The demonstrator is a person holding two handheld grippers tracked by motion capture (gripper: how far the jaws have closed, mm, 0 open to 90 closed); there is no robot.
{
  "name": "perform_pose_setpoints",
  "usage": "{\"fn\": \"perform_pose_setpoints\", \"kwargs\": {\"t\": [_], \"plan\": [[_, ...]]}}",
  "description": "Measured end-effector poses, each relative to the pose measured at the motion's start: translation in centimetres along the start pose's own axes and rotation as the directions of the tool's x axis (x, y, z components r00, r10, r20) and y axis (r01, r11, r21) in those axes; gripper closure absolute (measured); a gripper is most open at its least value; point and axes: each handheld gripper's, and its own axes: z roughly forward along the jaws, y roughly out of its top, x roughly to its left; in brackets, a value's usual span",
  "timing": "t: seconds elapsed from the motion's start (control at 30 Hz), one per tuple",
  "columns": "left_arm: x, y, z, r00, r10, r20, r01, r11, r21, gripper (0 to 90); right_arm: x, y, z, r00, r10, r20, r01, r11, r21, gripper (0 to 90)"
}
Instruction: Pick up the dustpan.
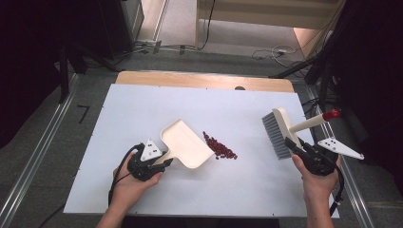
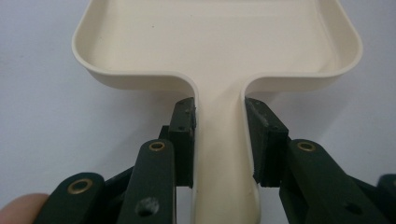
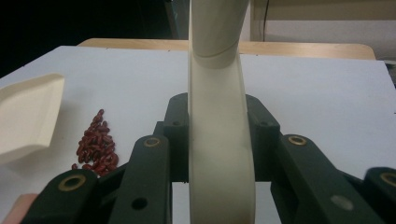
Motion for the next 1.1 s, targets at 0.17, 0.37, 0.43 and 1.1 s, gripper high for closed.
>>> {"fn": "perform_pose_setpoints", "kwargs": {"t": [0.17,0.37,0.43,1.1], "plan": [[-0.9,-0.3,0.4,0.9989,0.022,0.042,-0.023,0.9996,0.019,66.8,0.4,-0.1,0.3,1.0,-0.006,0.003,0.006,1.0,0.017,65.9],[-1.2,-0.8,0.3,0.9974,0.024,0.068,-0.026,0.9992,0.03,66.7,1.4,0.0,1.4,0.9995,-0.029,-0.008,0.03,0.998,0.046,65.9],[-1.2,-0.9,0.1,0.9969,0.02,0.075,-0.022,0.9994,0.027,66.7,1.8,0.2,1.8,0.999,-0.042,-0.014,0.042,0.998,0.052,65.9],[-1.7,-1.2,0.0,0.9946,0.034,0.098,-0.037,0.9989,0.031,66.7,4.7,1.8,4.7,0.9933,-0.097,-0.063,0.102,0.991,0.084,65.9]]}}
